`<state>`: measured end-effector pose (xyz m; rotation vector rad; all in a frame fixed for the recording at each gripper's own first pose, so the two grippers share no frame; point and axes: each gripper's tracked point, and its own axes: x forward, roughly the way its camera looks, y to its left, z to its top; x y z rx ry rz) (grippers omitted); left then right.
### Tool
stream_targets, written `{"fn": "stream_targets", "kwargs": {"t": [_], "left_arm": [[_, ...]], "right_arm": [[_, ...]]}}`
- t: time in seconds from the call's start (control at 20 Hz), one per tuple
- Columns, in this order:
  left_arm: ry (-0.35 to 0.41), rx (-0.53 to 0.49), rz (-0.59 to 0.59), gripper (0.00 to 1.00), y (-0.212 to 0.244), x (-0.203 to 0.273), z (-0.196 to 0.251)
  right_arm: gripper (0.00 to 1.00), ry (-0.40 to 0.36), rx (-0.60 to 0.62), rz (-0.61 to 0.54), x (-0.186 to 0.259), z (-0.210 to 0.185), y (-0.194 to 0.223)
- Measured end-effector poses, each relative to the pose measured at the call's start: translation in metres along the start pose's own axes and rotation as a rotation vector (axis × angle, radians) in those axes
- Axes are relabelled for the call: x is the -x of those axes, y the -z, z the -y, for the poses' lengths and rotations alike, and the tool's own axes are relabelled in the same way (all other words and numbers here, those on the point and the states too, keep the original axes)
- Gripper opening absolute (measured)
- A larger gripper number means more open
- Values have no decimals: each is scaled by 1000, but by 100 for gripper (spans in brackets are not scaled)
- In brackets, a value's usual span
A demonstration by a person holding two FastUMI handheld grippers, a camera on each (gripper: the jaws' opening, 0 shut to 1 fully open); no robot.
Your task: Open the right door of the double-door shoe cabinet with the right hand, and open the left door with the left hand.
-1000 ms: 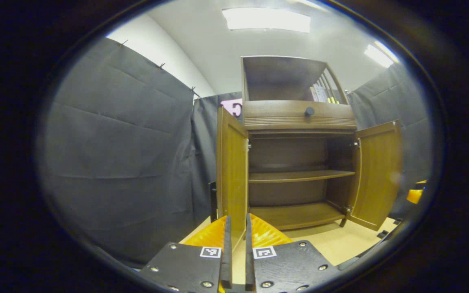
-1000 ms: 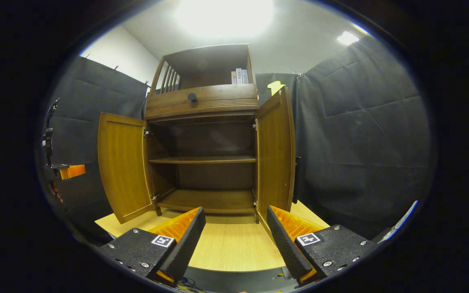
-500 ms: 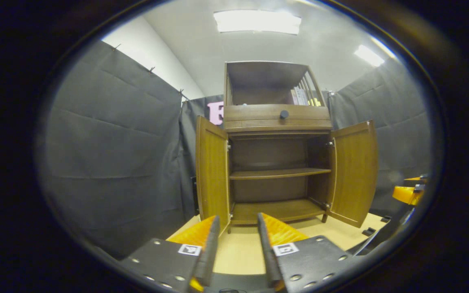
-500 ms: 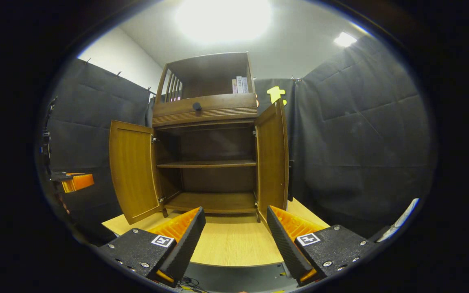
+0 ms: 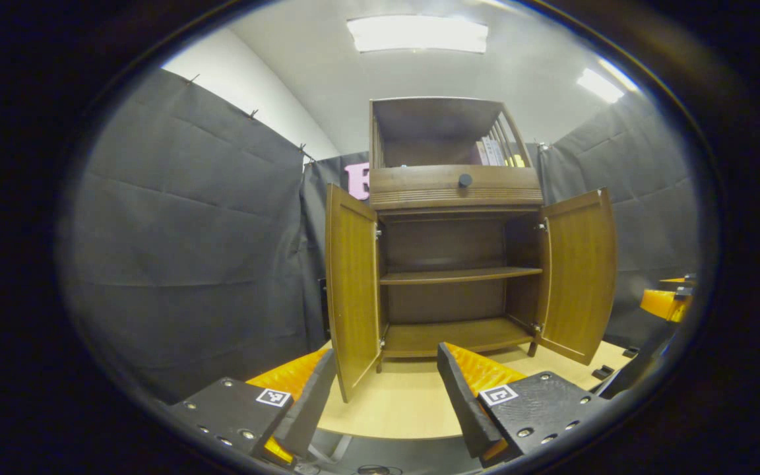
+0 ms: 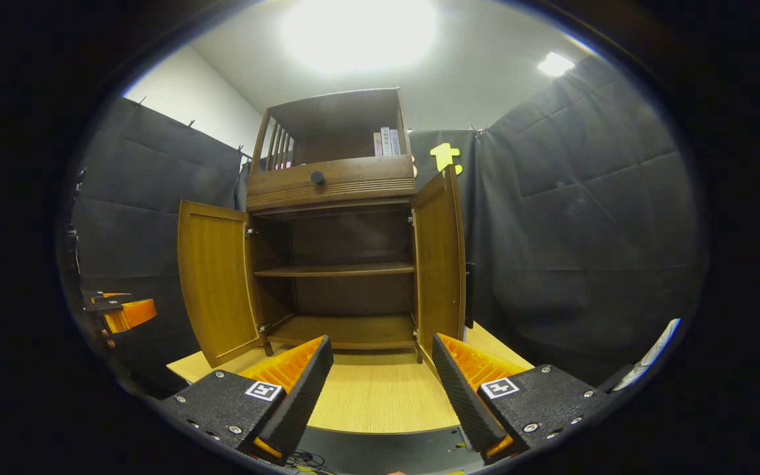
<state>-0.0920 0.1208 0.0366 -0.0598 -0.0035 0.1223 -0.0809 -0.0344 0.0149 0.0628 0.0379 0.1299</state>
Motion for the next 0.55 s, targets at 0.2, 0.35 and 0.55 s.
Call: {"fn": "stream_targets", "kwargs": {"t": [0.2,0.35,0.55], "left_arm": [[-8,-3,3,94,-2,0,-3],[-4,-12,0,94,0,-2,-5],[-3,-19,5,94,-1,-4,-7]], "right_arm": [[93,18,-4,4,-1,1,0],[93,26,-6,8,-3,1,-1],[94,36,-12,12,-6,1,-2]]}}
